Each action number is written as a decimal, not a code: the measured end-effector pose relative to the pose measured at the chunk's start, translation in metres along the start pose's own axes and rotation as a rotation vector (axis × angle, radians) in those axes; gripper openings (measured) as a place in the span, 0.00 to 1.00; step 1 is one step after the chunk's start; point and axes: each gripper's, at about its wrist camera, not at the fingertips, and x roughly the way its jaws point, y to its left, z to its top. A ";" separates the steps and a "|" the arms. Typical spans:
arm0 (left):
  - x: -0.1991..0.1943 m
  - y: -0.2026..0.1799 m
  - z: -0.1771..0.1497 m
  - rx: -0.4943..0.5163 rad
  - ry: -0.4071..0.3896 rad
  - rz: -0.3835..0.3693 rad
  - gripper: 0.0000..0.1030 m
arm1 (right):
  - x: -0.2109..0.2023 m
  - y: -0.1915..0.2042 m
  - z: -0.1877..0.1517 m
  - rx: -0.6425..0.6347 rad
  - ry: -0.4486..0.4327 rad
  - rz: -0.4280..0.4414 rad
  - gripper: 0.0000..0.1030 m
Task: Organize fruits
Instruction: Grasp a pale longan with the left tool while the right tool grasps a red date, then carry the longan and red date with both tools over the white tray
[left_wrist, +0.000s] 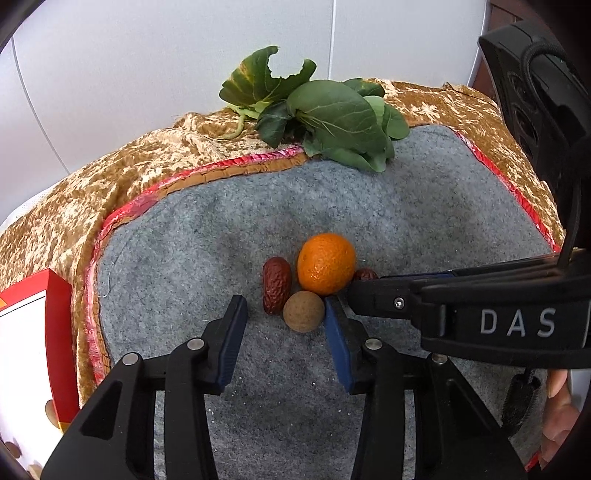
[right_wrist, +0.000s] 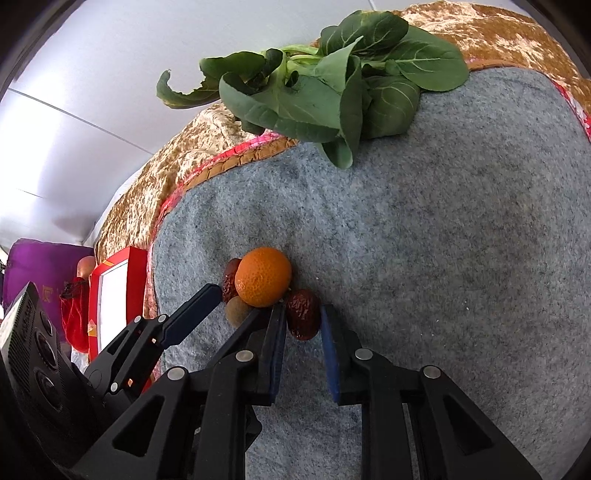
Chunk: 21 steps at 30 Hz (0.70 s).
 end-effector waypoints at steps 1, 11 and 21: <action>0.000 -0.001 0.000 0.002 0.000 0.003 0.40 | 0.000 0.000 0.000 0.000 0.000 0.000 0.19; 0.002 -0.004 -0.001 0.032 -0.011 0.014 0.25 | 0.000 0.002 -0.002 -0.012 -0.002 -0.007 0.19; 0.000 -0.004 -0.004 0.039 -0.009 0.009 0.19 | 0.002 0.015 -0.008 -0.038 0.013 0.000 0.19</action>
